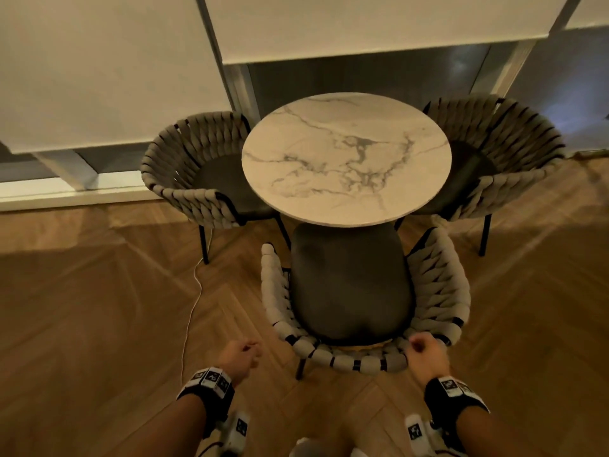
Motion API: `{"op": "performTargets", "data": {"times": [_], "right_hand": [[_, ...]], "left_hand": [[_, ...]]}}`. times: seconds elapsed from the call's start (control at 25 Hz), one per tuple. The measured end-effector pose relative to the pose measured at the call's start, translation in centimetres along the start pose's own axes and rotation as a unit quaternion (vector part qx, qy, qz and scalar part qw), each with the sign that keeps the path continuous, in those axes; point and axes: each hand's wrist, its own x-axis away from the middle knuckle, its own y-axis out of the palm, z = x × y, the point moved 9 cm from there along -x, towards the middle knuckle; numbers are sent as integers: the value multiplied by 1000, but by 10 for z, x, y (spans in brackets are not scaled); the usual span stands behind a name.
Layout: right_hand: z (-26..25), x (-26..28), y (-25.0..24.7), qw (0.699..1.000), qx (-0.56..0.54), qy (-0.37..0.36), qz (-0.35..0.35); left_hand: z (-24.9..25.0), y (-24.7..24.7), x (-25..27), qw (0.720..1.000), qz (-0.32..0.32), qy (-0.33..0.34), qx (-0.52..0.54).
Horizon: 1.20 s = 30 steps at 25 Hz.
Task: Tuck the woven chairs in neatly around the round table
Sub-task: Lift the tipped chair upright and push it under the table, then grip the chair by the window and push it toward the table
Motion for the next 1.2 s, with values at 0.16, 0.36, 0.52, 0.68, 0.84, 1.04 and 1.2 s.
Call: {"op": "performTargets", "data": {"times": [0.16,0.36,0.52,0.68,0.84,1.04,1.2], "right_hand": [[-91,-4,47,994,10,-90,-65],[-248,-8,142,972,38,-195,-122],[-360,-17,242,962,54,-226,-143],[-446,-37,340,965,85,-196,-150],[-508,-61,394,972,93,-165,-138],[-560,-115,446,971,109,-142,-157],[-592,-168,482,963,142,-163,-159]], "left_hand": [[32,-40,-2,998,33,41,24],[73,-127,-29,993,64,92,41],[94,-226,-79,986,104,128,34],[115,-326,-145,984,116,133,32],[150,-392,-197,984,110,141,-2],[187,-417,-281,988,74,123,-65],[219,-418,-335,988,57,99,-104]]}}
